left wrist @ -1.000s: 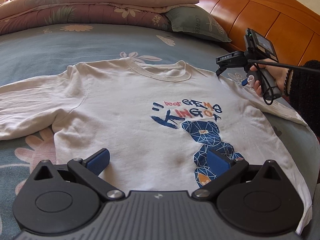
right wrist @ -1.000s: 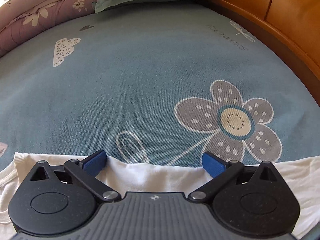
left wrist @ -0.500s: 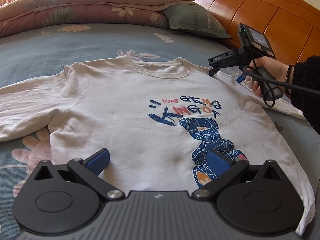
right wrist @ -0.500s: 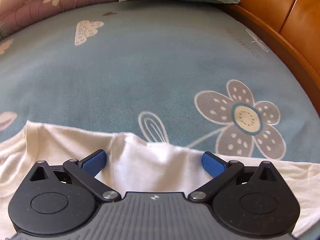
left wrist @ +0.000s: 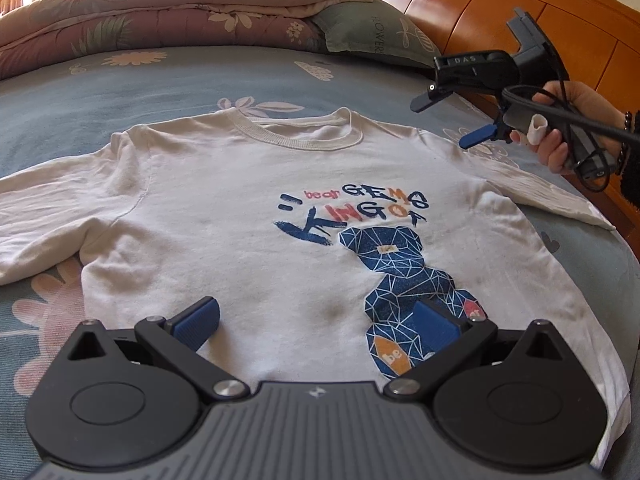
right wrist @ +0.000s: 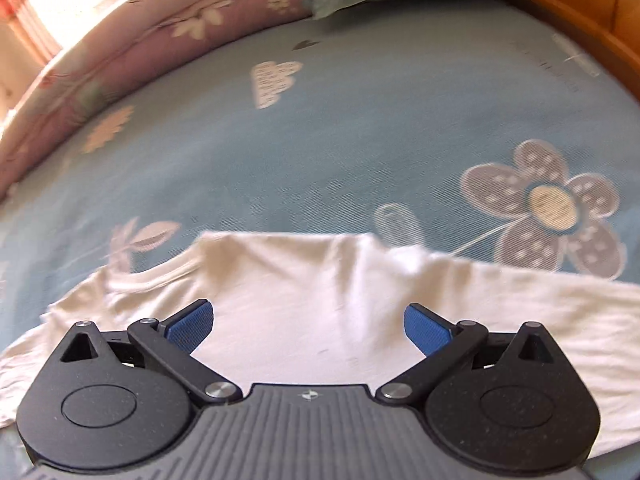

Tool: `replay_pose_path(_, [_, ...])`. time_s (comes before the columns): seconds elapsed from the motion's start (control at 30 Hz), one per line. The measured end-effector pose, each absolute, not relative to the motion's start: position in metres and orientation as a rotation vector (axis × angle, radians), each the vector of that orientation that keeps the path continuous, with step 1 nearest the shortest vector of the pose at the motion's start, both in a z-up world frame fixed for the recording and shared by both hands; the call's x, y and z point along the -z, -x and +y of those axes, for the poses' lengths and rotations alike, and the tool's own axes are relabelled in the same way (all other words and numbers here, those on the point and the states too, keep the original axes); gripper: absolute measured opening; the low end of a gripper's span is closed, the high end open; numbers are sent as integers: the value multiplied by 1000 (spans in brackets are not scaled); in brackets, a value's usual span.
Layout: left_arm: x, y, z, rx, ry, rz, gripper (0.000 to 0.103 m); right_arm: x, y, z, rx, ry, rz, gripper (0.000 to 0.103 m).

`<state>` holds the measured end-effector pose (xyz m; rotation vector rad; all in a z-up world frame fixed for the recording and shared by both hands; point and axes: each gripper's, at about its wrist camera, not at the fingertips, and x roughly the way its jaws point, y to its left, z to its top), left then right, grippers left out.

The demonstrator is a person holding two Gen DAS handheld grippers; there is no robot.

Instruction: Fold clothes

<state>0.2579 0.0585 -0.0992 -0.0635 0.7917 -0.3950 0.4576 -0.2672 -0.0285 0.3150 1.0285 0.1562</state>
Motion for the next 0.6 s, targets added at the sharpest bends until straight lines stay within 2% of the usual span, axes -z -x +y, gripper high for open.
replay_pose_path(0.2, [101, -258, 59, 399, 57, 788, 102, 60, -480, -256, -72, -234, 1032, 103])
replay_pose_path(0.3, [101, -258, 58, 401, 55, 785, 102, 66, -492, -256, -51, -209, 976, 103])
replay_pose_path(0.47, [99, -257, 58, 401, 56, 788, 102, 51, -498, -256, -5, -247, 930, 103])
replay_pose_path(0.6, [94, -256, 60, 408, 78, 783, 102, 29, -482, -231, -174, -232, 962, 103])
